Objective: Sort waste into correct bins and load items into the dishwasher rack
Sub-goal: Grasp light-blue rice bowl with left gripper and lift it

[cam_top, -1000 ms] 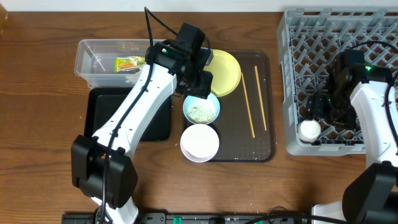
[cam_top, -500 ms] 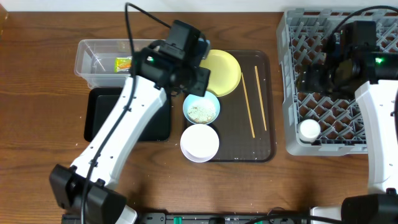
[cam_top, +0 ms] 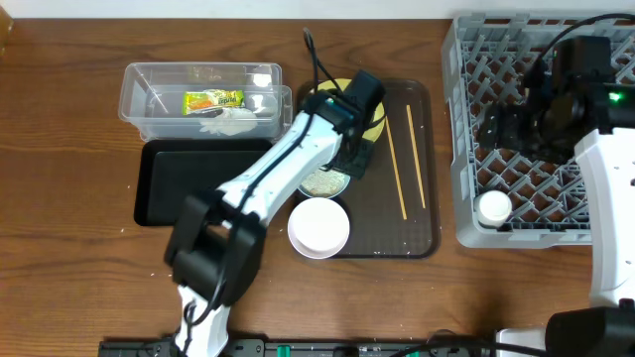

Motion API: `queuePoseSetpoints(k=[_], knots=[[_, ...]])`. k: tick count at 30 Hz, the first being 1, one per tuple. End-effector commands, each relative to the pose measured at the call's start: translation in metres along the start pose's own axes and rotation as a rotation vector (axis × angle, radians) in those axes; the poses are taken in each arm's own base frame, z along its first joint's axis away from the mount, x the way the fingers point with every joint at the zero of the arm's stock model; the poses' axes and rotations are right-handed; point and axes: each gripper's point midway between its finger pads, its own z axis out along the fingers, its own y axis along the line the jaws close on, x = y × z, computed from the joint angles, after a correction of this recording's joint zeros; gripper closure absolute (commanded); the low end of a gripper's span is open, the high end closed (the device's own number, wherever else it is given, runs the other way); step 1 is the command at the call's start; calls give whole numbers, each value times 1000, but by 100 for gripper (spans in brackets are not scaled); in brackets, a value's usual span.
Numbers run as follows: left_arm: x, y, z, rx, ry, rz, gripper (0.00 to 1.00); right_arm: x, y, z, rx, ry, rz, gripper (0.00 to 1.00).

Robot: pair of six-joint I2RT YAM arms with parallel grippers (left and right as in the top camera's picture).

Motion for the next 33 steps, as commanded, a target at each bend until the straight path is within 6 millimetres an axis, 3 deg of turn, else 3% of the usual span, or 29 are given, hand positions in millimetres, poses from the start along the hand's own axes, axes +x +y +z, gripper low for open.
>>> queuePoseSetpoints(k=[1, 16, 27, 33], knots=[[3, 6, 16, -36, 27, -58, 51, -3, 0, -6, -4, -17, 0, 11], [11, -6, 37, -36, 38, -75, 67, -1, 0, -6, -2, -11, -3, 12], [17, -3, 45, -58, 46, -92, 85, -1, -1, -6, 3, -10, -10, 12], [22, -3, 54, -58, 45, -118, 89, -1, -1, -6, 5, -9, -18, 12]])
